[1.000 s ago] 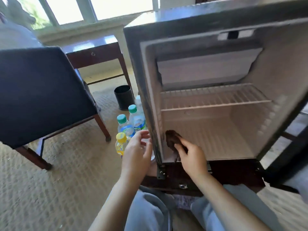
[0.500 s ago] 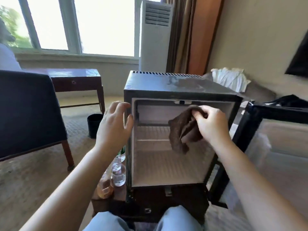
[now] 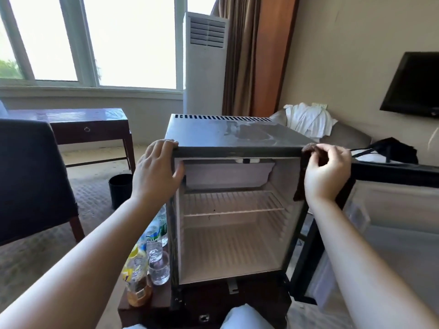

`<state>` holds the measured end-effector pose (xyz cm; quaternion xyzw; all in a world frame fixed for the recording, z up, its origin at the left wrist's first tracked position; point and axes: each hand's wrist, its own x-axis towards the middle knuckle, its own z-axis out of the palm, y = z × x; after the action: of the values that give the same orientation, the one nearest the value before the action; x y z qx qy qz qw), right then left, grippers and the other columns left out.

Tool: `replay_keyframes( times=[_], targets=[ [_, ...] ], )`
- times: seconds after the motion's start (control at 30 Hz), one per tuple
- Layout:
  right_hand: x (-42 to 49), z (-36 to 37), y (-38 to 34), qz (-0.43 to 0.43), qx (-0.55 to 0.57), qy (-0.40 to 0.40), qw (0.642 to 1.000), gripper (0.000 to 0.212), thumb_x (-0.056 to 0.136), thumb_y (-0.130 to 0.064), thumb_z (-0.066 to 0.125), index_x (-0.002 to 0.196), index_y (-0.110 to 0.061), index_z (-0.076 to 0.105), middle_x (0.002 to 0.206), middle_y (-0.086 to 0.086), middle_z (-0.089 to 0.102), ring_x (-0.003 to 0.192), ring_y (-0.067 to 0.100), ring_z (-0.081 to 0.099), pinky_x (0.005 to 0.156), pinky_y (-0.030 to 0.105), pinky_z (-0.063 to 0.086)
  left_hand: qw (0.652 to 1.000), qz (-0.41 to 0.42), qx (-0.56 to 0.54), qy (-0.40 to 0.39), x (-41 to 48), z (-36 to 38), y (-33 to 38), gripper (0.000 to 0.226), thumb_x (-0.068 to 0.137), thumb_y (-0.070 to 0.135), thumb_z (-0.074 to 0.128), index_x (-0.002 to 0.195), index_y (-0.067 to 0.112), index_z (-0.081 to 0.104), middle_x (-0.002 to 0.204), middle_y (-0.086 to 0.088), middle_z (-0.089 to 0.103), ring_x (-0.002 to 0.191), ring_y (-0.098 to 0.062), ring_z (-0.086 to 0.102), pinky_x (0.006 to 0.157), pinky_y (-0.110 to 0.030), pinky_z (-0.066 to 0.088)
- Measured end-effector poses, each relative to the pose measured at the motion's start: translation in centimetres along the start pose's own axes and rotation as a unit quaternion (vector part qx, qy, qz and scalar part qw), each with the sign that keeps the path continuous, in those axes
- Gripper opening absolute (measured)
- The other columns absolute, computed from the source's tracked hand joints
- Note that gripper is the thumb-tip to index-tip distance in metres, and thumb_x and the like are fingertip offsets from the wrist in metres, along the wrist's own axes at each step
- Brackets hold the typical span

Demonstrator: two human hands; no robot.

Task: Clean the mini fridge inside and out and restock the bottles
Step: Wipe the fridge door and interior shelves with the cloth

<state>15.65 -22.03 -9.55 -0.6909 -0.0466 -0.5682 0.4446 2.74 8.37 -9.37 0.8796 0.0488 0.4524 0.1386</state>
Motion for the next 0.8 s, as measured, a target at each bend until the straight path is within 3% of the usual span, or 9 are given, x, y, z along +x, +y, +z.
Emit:
replay_keyframes(
  times=[0.17, 0.3, 0.4, 0.5, 0.6, 0.73, 0.8],
  targets=[
    [-1.5, 2.1, 0.1, 0.085, 0.044, 0.037, 0.995, 0.013, 0.083, -0.005, 0.064, 0.093, 0.000, 0.072, 0.093, 0.016, 0.067, 0.090, 0.026, 0.062, 0.086, -0.003, 0.030, 0.999, -0.022, -0.030, 0.011, -0.2, 0.8, 0.0, 0.038, 0.086, 0.017, 0.061, 0.122, 0.011, 0.052, 0.123, -0.006, 0.054, 0.125, -0.025, 0.042, 0.097, -0.043, 0.041],
    [-2.1, 3.8, -1.8, 0.196, 0.096, 0.080, 0.973, 0.013, 0.084, -0.014, 0.066, 0.090, -0.003, 0.071, 0.093, 0.012, 0.068, 0.088, 0.025, 0.064, 0.079, 0.012, 0.042, 0.999, -0.023, -0.031, 0.015, -0.2, 1.1, 0.0, 0.038, 0.086, 0.017, 0.061, 0.121, 0.011, 0.051, 0.122, -0.007, 0.054, 0.124, -0.025, 0.041, 0.097, -0.044, 0.041],
    [-4.7, 5.0, -4.8, 0.145, 0.105, 0.058, 0.982, 0.009, 0.084, -0.013, 0.068, 0.087, -0.004, 0.070, 0.088, 0.010, 0.067, 0.082, 0.018, 0.062, 0.074, 0.000, 0.034, 0.999, -0.022, -0.033, 0.022, -0.1, 1.1, -0.1, 0.035, 0.086, 0.015, 0.060, 0.120, 0.010, 0.052, 0.121, -0.007, 0.055, 0.123, -0.026, 0.042, 0.097, -0.044, 0.041],
    [-8.0, 6.0, -8.2, 0.057, 0.122, 0.000, 0.991, 0.007, 0.085, -0.008, 0.070, 0.089, -0.003, 0.071, 0.089, 0.005, 0.064, 0.081, 0.006, 0.057, 0.078, 0.000, 0.038, 0.999, -0.019, -0.033, 0.029, 0.0, 1.1, -0.1, 0.031, 0.088, 0.013, 0.058, 0.118, 0.009, 0.053, 0.120, -0.007, 0.056, 0.121, -0.027, 0.044, 0.098, -0.043, 0.041],
    [-8.9, 6.6, -9.8, 0.057, 0.132, -0.022, 0.989, 0.008, 0.084, -0.004, 0.071, 0.091, -0.004, 0.072, 0.092, 0.006, 0.065, 0.083, 0.008, 0.059, 0.079, 0.005, 0.044, 0.999, -0.017, -0.030, 0.030, 0.0, 1.1, 0.0, 0.029, 0.088, 0.011, 0.056, 0.117, 0.010, 0.054, 0.120, -0.006, 0.056, 0.120, -0.027, 0.045, 0.097, -0.043, 0.041],
    [-7.1, 5.3, -8.3, -0.043, 0.116, -0.068, 0.990, 0.007, 0.080, 0.000, 0.071, 0.087, -0.003, 0.072, 0.088, 0.008, 0.067, 0.081, 0.008, 0.059, 0.083, -0.001, 0.036, 0.999, -0.021, -0.027, 0.025, 0.0, 0.8, 0.2, 0.030, 0.088, 0.011, 0.056, 0.118, 0.009, 0.053, 0.122, -0.007, 0.056, 0.122, -0.027, 0.045, 0.097, -0.043, 0.041],
    [-5.2, 4.2, -6.9, -0.033, 0.098, -0.071, 0.992, 0.007, 0.081, -0.001, 0.070, 0.087, -0.004, 0.071, 0.088, 0.009, 0.067, 0.082, 0.012, 0.059, 0.081, 0.000, 0.034, 0.999, -0.021, -0.028, 0.022, 0.0, 0.7, 0.2, 0.030, 0.088, 0.010, 0.056, 0.118, 0.009, 0.054, 0.122, -0.007, 0.056, 0.122, -0.027, 0.046, 0.098, -0.043, 0.041]
  ],
)
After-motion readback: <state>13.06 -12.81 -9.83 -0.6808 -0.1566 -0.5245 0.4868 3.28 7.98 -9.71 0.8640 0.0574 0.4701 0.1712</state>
